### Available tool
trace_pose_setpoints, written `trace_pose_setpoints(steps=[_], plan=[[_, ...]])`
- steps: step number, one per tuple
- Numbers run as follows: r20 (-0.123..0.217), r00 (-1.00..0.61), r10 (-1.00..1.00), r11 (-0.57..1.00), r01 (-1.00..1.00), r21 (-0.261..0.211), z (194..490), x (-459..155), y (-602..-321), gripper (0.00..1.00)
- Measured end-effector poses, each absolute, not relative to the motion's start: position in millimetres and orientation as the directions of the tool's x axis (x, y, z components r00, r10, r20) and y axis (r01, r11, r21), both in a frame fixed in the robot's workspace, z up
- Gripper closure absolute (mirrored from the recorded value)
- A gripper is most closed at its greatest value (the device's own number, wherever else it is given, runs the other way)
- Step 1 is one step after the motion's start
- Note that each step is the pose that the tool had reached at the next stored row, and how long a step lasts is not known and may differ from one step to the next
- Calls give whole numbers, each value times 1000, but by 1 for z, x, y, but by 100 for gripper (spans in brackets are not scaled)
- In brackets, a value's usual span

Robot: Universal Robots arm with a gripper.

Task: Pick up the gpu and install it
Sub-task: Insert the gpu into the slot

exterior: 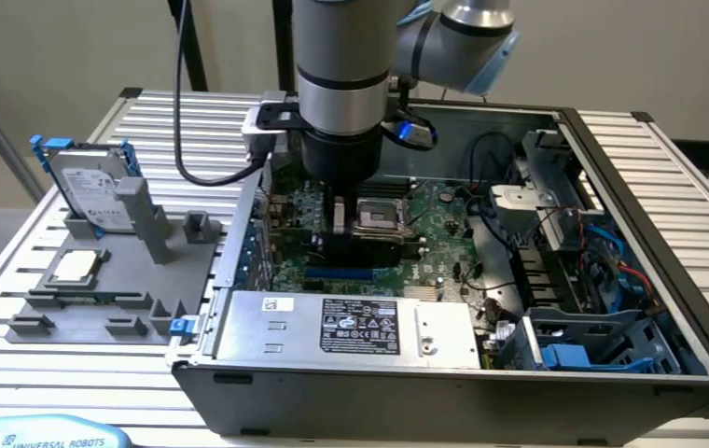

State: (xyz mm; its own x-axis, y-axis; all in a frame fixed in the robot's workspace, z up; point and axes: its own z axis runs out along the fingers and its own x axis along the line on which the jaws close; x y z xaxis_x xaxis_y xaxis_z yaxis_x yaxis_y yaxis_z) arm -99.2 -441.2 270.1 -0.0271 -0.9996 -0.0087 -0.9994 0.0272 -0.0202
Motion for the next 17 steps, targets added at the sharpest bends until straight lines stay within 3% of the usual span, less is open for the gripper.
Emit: trace_pose_setpoints(steps=[17], plan=[[-9,-36,-999,36,-999,-15,265,-99,-441,73]])
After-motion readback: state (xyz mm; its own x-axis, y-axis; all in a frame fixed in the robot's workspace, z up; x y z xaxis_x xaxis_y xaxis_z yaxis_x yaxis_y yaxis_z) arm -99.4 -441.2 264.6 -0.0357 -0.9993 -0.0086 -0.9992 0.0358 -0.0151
